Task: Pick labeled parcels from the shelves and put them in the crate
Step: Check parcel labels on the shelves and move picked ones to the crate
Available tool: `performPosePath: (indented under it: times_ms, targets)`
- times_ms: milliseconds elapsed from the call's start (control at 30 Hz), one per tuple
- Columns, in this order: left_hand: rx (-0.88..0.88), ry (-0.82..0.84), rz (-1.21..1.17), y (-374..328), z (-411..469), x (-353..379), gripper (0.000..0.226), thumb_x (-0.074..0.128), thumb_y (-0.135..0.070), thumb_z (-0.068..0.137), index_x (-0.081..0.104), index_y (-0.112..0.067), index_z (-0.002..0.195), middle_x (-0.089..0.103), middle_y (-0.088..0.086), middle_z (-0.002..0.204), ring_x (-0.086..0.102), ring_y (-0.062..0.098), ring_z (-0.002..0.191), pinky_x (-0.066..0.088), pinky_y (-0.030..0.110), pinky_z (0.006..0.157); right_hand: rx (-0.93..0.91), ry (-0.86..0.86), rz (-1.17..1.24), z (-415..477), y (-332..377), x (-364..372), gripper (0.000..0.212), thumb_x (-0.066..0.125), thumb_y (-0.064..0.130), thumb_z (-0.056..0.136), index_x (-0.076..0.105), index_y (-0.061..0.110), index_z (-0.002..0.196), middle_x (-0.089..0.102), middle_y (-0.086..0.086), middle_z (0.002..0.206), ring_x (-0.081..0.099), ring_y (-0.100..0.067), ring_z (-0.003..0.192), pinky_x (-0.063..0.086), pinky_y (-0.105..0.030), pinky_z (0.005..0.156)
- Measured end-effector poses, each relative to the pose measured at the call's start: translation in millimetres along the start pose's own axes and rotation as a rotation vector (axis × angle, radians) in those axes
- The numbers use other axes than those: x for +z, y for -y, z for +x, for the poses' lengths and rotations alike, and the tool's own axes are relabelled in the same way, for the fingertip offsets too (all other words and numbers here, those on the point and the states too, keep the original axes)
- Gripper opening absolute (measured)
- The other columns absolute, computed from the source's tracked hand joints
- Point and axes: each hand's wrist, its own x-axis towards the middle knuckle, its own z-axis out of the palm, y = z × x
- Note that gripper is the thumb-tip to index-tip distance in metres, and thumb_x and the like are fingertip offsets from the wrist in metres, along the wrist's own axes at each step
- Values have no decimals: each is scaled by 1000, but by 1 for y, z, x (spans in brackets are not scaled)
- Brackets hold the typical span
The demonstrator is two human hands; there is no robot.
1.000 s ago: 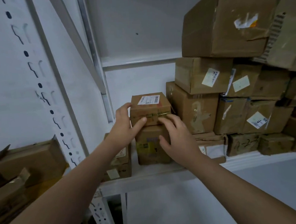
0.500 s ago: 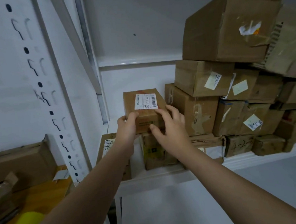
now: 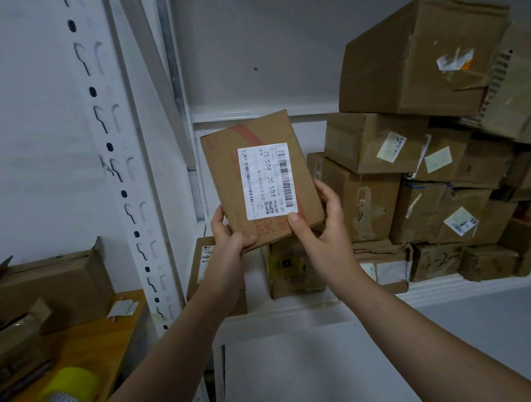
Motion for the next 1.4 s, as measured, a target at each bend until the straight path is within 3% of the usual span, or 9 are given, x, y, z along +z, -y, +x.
performPosePath:
  times_ms: [233,333,400,500,633,867,1067,1200,1400]
  targets:
    - [195,-150,313,-2,-20,1,63,54,-18,90,26,-35,144,31,-12,131,45,-9,110,48,7,73,23,11,-17,-8,-4,3,70,62,51,82,30,33,142,42,7,140,43,-7,128,45,-43,104]
    - [305,-142,452,-1,-32,-9,63,52,-23,95,16,-48,139,40,-33,123,50,-12,110,51,17,88,39,31,-96,-15,-3,4,72,64,52,83,28,36,143,35,13,139,35,-9,132,37,-40,110]
    - [336,-115,667,1,-40,-19,67,56,-28,92,14,-48,141,40,-23,136,42,-8,121,44,24,98,20,72,-119,-21,-3,5,75,66,43,85,22,39,145,26,14,134,32,-4,129,32,-23,108]
    - [454,-137,1146,7,-50,-35,82,70,-24,82,22,-36,146,10,1,156,23,7,133,35,28,99,-87,123,-185,-31,-7,11,84,73,40,79,15,50,140,18,17,139,23,-3,134,22,-12,105]
    - [511,-123,1422,1,-54,-51,62,59,-22,86,38,-20,144,16,19,155,45,37,128,48,43,91,-194,230,-320,-39,-16,21,76,75,18,81,33,37,142,19,18,144,16,7,132,13,-1,102]
    - [522,-164,1640,0,-60,-67,78,82,-9,68,47,-16,137,38,22,144,59,40,103,56,41,69,-332,168,-331,-44,-31,43,58,61,13,89,40,23,142,23,4,151,23,1,134,16,-4,107]
    - [552,-152,1693,10,-62,-69,79,79,-4,66,47,-16,137,45,17,141,57,42,102,55,44,73,-313,171,-283,-49,-38,48,56,61,9,88,44,17,141,28,4,147,24,3,132,18,0,105]
    - [578,-64,1759,18,-52,-66,69,78,-20,72,46,-12,134,50,18,136,58,40,105,53,47,83,-227,190,-301,-51,-43,46,54,61,5,90,46,17,140,33,9,144,25,6,130,21,-1,104]
    - [602,87,1909,30,-41,-65,54,70,-24,75,58,-7,125,59,16,127,51,40,121,32,54,104,-138,264,-467,-55,-46,60,49,59,11,93,47,16,140,43,-9,145,40,-20,132,33,-30,109]
